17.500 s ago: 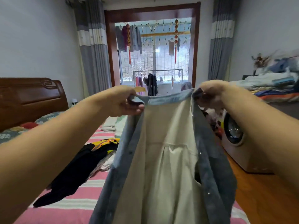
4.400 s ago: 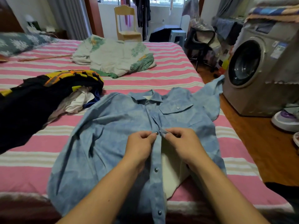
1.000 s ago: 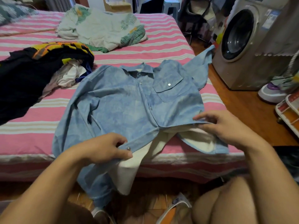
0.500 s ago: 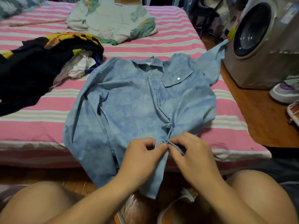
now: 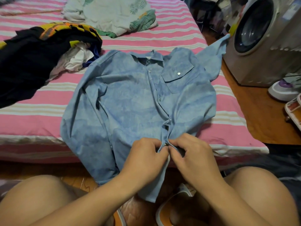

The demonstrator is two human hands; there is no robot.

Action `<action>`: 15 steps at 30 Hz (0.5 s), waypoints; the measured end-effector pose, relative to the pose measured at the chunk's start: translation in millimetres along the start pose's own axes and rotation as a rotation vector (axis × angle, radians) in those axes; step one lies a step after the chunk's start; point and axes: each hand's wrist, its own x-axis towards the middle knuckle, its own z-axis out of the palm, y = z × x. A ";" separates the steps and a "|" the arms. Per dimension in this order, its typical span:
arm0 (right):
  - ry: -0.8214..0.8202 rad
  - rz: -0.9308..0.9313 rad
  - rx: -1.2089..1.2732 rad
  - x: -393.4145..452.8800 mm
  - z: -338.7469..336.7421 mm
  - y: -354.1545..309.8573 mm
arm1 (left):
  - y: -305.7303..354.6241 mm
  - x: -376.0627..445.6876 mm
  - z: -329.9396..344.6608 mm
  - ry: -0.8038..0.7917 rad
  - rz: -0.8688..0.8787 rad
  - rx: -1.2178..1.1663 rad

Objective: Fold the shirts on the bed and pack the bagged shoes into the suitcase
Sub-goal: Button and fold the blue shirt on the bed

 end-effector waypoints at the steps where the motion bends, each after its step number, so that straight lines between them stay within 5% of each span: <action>1: 0.004 -0.007 -0.005 -0.8 -0.2 -0.2 | 0.5 0.4 0.2 0.009 -0.007 0.008; 15: 0.007 -0.053 -0.012 -6.7 0.6 -2.2 | 1.8 0.5 -1.0 -0.075 0.042 0.056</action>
